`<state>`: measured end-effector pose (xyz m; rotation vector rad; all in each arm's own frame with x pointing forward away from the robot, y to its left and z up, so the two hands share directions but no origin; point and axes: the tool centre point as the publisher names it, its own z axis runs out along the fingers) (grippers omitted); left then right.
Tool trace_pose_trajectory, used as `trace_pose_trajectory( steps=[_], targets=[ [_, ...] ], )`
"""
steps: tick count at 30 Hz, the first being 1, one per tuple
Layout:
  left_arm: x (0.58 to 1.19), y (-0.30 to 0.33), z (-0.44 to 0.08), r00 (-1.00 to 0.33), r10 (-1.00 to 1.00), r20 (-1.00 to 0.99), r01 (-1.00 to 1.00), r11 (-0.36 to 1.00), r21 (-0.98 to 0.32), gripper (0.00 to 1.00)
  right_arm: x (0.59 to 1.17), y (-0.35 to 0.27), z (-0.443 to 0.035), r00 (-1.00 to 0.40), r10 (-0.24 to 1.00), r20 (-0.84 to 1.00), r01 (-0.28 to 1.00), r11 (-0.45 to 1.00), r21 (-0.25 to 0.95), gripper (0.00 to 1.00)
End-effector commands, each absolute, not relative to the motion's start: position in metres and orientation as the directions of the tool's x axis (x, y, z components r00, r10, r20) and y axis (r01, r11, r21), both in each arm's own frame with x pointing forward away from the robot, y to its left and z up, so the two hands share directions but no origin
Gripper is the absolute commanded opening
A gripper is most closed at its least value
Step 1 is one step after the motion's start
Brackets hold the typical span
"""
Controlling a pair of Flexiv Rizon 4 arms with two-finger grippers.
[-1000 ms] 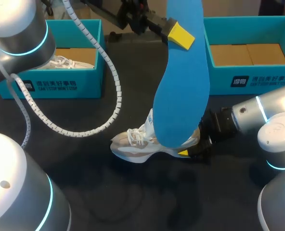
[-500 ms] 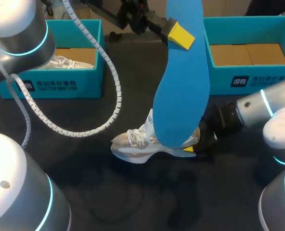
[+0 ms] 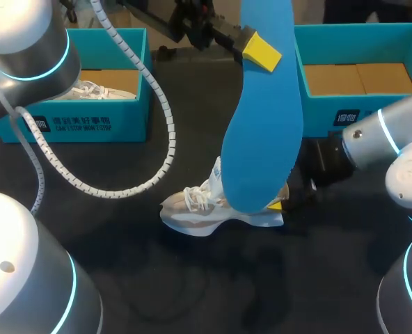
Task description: Take the shoe out of the shoebox, open the shoe tongue, remove and reinsert the insole, then place the shoe into the shoebox
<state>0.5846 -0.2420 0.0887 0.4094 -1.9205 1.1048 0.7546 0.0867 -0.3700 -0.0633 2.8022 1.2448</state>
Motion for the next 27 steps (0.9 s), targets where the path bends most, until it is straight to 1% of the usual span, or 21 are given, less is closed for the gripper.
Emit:
trace_pose_trajectory(
  steps=[1, 4, 7, 19, 20, 21, 24, 25, 27],
  targets=[
    [0.584, -0.241, 0.088, -0.577, 0.127, 0.807, -0.634, 0.553, -0.540, 0.00, 0.748, 0.087, -0.351, -0.996, -0.008, -0.084, -0.061, 0.753, 0.655, 1.00],
    [0.584, -0.241, 0.088, -0.577, 0.127, 0.807, -0.634, 0.553, -0.540, 0.00, 0.747, 0.088, -0.343, -0.997, -0.001, -0.071, -0.045, 0.780, 0.625, 1.00],
    [0.584, -0.241, 0.088, -0.577, 0.127, 0.807, -0.634, 0.553, -0.540, 0.00, 0.746, 0.086, -0.339, -0.998, 0.023, -0.062, -0.020, 0.783, 0.621, 1.00],
    [0.584, -0.241, 0.088, -0.577, 0.127, 0.807, -0.634, 0.553, -0.540, 0.00, 0.746, 0.086, -0.339, -0.998, 0.023, -0.062, -0.020, 0.783, 0.621, 1.00],
    [0.584, -0.241, 0.088, -0.577, 0.127, 0.807, -0.634, 0.553, -0.540, 0.00, 0.744, 0.086, -0.334, -0.997, 0.025, -0.075, -0.028, 0.781, 0.624, 1.00],
    [0.584, -0.241, 0.088, -0.577, 0.127, 0.807, -0.634, 0.553, -0.540, 0.00, 0.744, 0.087, -0.326, -0.996, 0.008, -0.091, -0.048, 0.804, 0.593, 1.00],
    [0.584, -0.241, 0.088, -0.577, 0.127, 0.807, -0.634, 0.553, -0.540, 0.00, 0.743, 0.084, -0.310, -0.995, 0.013, -0.104, -0.045, 0.840, 0.541, 1.00],
    [0.584, -0.241, 0.088, -0.577, 0.127, 0.807, -0.634, 0.553, -0.540, 0.00, 0.744, 0.083, -0.305, -0.996, 0.017, -0.090, -0.030, 0.865, 0.500, 1.00],
    [0.584, -0.241, 0.088, -0.577, 0.127, 0.807, -0.634, 0.553, -0.540, 0.00, 0.745, 0.083, -0.301, -0.996, 0.009, -0.091, -0.035, 0.878, 0.477, 1.00]
  ],
)
